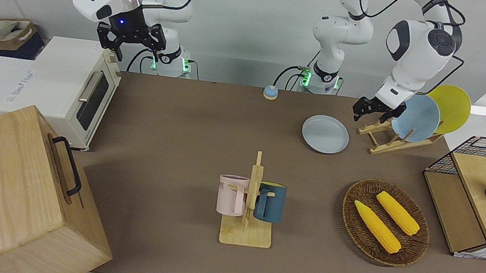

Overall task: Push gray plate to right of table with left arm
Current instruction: 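Move the left gripper down to the near edge of the gray plate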

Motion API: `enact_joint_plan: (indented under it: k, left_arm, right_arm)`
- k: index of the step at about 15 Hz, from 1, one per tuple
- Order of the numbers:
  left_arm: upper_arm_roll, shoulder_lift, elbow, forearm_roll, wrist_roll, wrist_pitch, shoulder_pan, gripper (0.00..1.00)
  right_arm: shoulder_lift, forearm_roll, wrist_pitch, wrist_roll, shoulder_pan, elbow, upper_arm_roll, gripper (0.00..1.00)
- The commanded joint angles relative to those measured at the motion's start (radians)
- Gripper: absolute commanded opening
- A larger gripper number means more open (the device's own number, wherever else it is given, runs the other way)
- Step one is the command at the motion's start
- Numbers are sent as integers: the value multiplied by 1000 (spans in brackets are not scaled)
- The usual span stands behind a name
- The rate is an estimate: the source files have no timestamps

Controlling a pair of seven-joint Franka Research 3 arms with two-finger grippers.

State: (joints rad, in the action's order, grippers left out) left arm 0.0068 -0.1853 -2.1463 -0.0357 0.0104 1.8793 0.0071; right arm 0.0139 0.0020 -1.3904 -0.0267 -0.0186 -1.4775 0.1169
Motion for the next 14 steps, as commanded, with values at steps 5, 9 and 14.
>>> enact_joint_plan:
  k: [5,9,14]
  left_arm:
    - [2,-71,-214,4,-4,178,-6,995]
    - [2,-82,-297,4,-3,268,-7,995]
    - [2,-80,-355,5,3,331,-7,995]
  right_arm:
    - [3,10,14,-2,20,8,13,983]
    - [3,10,14,-1,20,8,13,983]
    - [3,10,14,-2,20,8,13,983]
